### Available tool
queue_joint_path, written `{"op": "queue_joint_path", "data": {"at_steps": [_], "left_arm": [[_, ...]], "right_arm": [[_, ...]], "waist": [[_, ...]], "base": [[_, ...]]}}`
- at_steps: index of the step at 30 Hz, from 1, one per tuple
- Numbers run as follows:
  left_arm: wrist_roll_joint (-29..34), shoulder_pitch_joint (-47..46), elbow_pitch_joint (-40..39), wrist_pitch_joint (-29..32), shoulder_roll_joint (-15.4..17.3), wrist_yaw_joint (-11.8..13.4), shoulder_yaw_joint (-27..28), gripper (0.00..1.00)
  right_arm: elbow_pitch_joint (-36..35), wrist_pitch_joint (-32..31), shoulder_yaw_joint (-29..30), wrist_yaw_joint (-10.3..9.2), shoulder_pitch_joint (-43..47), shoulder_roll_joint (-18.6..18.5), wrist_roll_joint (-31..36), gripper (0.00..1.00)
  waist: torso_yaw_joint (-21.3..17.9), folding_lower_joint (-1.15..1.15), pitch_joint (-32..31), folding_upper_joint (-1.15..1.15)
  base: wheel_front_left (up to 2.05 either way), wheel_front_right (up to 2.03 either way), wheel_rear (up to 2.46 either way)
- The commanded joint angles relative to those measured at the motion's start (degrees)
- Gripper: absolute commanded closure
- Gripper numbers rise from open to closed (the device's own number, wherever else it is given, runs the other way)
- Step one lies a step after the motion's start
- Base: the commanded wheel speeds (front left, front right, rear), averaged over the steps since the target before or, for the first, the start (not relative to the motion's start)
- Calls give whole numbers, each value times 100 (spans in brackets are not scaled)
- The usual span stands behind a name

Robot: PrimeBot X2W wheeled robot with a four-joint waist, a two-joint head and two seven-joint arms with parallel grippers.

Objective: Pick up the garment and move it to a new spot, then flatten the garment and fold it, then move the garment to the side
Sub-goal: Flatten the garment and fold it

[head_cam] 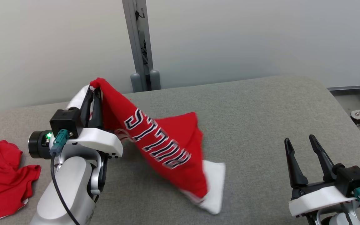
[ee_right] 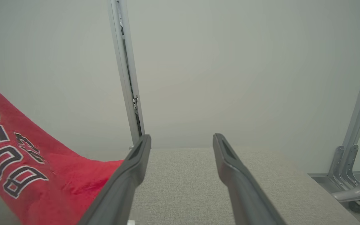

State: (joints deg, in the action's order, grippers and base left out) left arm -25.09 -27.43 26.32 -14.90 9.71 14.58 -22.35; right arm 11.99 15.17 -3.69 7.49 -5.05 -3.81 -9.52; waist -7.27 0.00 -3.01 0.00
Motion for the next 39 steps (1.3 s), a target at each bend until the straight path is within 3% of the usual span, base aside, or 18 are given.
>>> {"op": "queue_joint_path", "data": {"at_steps": [1,5,9,13,18,19,20,24,29,39], "left_arm": [[151,91,-142,-17,-31,-53,143,100],[412,143,-128,-17,-46,-269,331,100],[548,-85,497,-17,-20,-473,309,100],[646,-604,1696,-17,64,-648,261,100],[673,-1156,3102,121,225,-550,301,100],[716,-1210,3366,190,262,-492,282,47],[709,-1229,3632,335,238,-559,230,0],[698,-1292,4310,613,219,-663,147,0],[591,-1180,4581,683,125,-833,138,0],[507,-1430,4341,24,156,-775,220,0]], "right_arm": [[17,14,35,1,30,2,48,0],[57,14,59,1,12,40,64,0],[90,14,1,1,-45,63,44,0],[110,14,-125,1,-153,73,-3,0],[169,14,-305,1,-282,71,-56,0],[179,14,-344,1,-301,72,-60,0],[195,14,-365,1,-321,74,-60,0],[255,14,-447,1,-381,76,-116,0],[254,14,-437,1,-374,65,144,0],[165,14,-102,1,-300,73,169,0]], "waist": [[-16,0,-34,0],[-74,0,-73,0],[-183,0,-62,0],[-361,0,44,0],[-598,0,187,0],[-640,0,211,0],[-676,0,231,0],[-743,0,282,0],[-670,0,280,0],[6,0,83,0]], "base": [[0,0,0],[0,0,0],[0,0,0],[0,0,0],[0,0,0],[0,0,0],[0,0,0],[0,0,0],[0,0,0],[0,0,0]]}}
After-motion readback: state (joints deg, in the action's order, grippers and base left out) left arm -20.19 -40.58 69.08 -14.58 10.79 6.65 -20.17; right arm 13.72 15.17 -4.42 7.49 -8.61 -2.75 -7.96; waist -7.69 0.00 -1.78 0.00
